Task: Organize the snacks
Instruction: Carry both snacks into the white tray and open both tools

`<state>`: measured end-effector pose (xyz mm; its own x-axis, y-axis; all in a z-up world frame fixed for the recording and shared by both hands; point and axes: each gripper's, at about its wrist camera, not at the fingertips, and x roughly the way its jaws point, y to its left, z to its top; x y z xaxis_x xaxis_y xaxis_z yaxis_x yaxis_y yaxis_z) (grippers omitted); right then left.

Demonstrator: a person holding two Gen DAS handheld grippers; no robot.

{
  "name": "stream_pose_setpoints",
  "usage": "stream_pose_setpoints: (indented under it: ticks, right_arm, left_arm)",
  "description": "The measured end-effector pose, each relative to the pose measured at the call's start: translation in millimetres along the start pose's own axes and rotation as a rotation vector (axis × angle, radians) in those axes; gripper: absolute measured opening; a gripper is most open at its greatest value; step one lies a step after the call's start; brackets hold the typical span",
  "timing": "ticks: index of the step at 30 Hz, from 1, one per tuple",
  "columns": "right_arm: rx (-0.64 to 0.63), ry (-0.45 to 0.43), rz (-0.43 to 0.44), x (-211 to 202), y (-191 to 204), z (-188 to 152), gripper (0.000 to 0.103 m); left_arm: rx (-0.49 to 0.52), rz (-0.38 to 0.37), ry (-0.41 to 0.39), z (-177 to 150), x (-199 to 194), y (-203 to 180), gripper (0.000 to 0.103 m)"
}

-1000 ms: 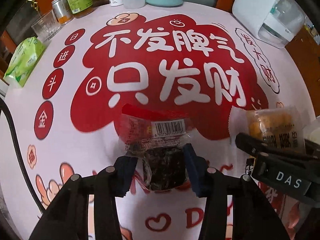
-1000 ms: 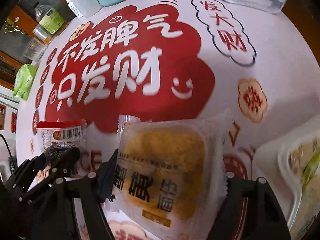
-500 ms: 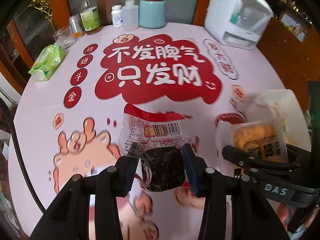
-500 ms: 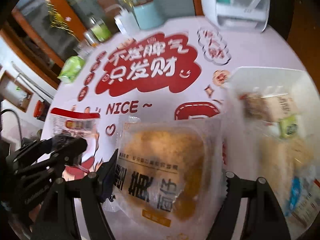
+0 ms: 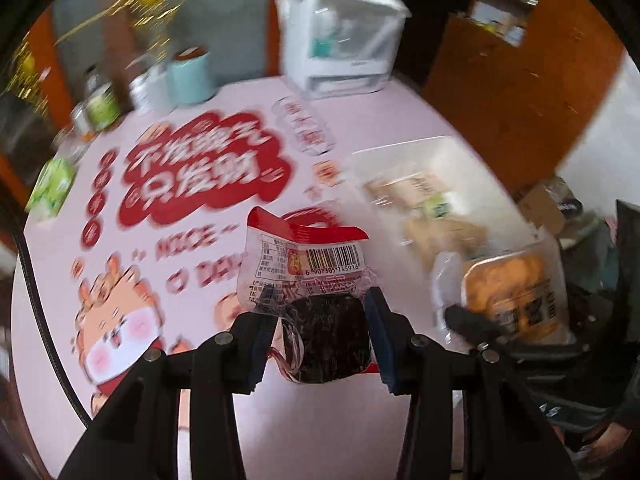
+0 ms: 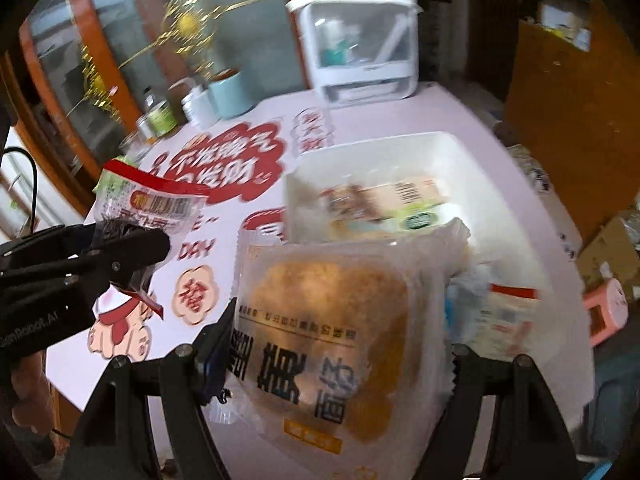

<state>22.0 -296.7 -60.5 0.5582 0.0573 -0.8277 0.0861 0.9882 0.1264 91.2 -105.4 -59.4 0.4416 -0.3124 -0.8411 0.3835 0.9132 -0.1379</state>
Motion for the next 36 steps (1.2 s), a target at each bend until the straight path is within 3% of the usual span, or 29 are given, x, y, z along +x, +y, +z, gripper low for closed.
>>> stream_pose_setpoints:
  ticks: [8, 15, 24, 36]
  right_arm:
    - [0.111, -0.079, -0.090, -30.6, -58.5, -3.9, 0.076]
    - [0.134, -0.150, -0.128, -39.4, -86.2, 14.0, 0.076]
    - [0.081, -0.222, -0.187, -27.6, -94.7, 55.7, 0.077]
    - [-0.007, -0.144, -0.215, 27.6, -86.7, 79.5, 0.082]
  left_arm:
    - [0.156, -0.076, -0.071, 31.7, 1.6, -92.2, 0.043]
    - [0.183, -0.097, -0.092, 61.7, 12.5, -133.9, 0.043]
    - [0.171, -0.062, -0.101, 98.1, 36.4, -152.9, 0.043]
    - [0.117, 0.014, -0.083, 129.0, 69.7, -139.4, 0.046]
